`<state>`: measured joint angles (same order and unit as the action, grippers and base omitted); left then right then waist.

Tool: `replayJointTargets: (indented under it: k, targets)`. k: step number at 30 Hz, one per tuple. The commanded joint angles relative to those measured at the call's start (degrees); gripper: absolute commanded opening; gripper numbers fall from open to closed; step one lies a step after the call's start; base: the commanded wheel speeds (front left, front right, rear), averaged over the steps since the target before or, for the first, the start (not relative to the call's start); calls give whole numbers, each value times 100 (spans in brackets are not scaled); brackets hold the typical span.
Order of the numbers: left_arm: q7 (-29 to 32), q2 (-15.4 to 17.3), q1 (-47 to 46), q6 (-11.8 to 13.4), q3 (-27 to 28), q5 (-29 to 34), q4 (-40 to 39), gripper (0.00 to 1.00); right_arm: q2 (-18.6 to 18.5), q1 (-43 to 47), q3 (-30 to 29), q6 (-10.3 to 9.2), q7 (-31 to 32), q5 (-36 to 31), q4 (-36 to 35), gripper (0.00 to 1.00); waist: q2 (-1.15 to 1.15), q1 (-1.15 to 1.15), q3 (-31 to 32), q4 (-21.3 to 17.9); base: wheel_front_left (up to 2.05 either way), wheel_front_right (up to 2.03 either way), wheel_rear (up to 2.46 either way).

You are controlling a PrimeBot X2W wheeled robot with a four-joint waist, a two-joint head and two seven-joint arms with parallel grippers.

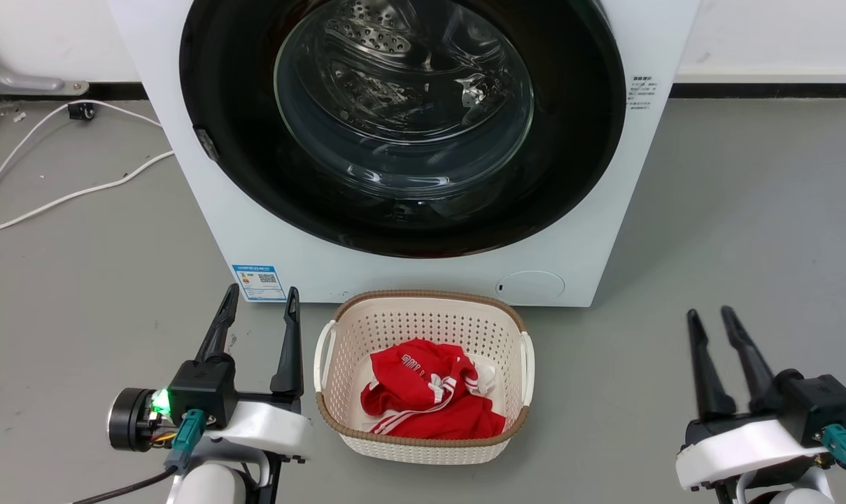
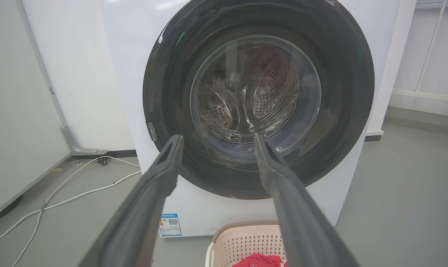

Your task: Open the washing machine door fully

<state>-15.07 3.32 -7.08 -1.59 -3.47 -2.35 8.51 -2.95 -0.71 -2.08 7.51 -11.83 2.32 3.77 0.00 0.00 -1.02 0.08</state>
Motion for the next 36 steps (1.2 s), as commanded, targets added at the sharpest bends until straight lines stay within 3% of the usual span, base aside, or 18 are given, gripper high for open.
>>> replayJointTargets:
  k: [1,4,7,14,18,21,25,30,36]
  targets:
    - [-15,2,-60,-19,5,-24,7,100,13,-6,11,-3,-27,91,15,0,0,0,-2,0,0,0,0]
    - [-15,-2,-67,-27,13,-31,4,100,13,-38,21,-3,-51,277,26,0,0,0,-9,1,0,0,0]
    - [-15,-5,-74,-19,24,-34,8,100,13,-64,29,-3,-139,1087,16,0,0,0,-9,7,0,0,0]
    - [-15,-11,-46,-14,79,-43,-12,100,7,-269,249,-2,-314,5929,10,0,0,0,-6,-21,0,0,0]
    - [-15,-19,-72,1,114,-86,-61,100,6,-554,121,-2,-303,7681,-132,0,0,0,-63,-53,0,0,0]
    - [-15,-18,-137,8,152,-98,-96,100,-2,-910,-118,-2,-13,8293,-105,0,0,0,-143,-87,0,0,0]
    - [-15,-24,-278,1,186,-120,-161,100,-331,-1671,-436,-2,309,8664,236,0,0,0,-329,-99,0,0,0]
    - [-15,-25,-517,-24,204,-102,-264,100,-872,-2960,-509,-2,710,8792,1082,0,0,0,-637,-55,0,0,0]
    - [-15,-34,-833,-13,126,-94,-429,100,-1477,-4679,-81,-2,1421,8490,2498,0,0,0,-1097,66,0,0,0]
